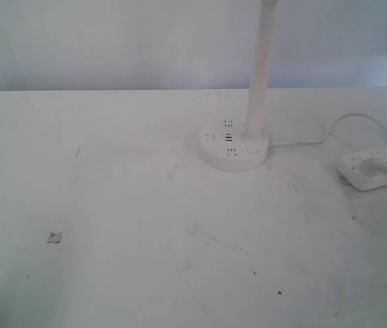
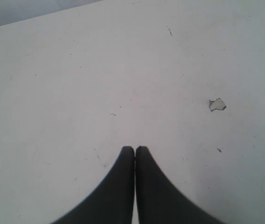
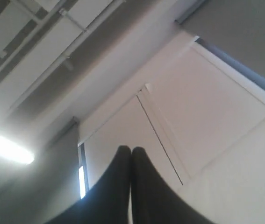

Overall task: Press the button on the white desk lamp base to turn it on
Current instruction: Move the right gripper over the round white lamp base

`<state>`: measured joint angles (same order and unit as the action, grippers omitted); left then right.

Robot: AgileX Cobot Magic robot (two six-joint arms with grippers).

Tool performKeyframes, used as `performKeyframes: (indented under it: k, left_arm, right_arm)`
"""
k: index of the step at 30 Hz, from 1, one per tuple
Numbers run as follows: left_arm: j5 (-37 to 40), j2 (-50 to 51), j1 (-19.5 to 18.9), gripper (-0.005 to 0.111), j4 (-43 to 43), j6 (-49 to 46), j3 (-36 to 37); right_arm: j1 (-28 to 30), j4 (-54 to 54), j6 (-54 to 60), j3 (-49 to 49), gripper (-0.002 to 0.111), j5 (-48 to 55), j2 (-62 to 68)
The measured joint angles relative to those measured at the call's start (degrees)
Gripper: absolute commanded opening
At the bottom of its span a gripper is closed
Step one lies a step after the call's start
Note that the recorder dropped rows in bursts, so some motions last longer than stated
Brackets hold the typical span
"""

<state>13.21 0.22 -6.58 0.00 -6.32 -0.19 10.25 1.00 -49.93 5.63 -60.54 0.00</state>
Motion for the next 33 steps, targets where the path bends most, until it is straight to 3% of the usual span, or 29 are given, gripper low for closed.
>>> performKeyframes:
  k: [3,6,12,17,24,29,33]
  left_arm:
    - [0.00,0.00,0.00,0.000,0.00,0.00,0.00]
    - [0.00,0.00,0.00,0.000,0.00,0.00,0.00]
    - [0.00,0.00,0.00,0.000,0.00,0.00,0.00]
    - [0.00,0.00,0.00,0.000,0.00,0.00,0.00]
    - [0.00,0.00,0.00,0.000,0.00,0.00,0.00]
    - [0.00,0.00,0.00,0.000,0.00,0.00,0.00]
    - [0.00,0.00,0.00,0.000,0.00,0.00,0.00]
  right_arm:
    - [0.00,-1.55,0.98,6.14,0.000,6.22,1.22]
    - [0.00,-10.76,1.03,12.88,0.000,7.91,6.04]
    - [0.00,-36.54,-3.22,23.38,0.000,-0.78,22.04]
    - [0.00,-49.35,-3.81,30.18,0.000,-7.47,35.27]
    - [-0.23,-66.67,-3.93,33.04,0.000,-7.74,52.42]
    - [-4.71,-79.95,-4.03,33.04,0.000,-7.87,62.18]
    - [-12.46,-84.09,-4.03,33.04,0.000,-3.45,67.59]
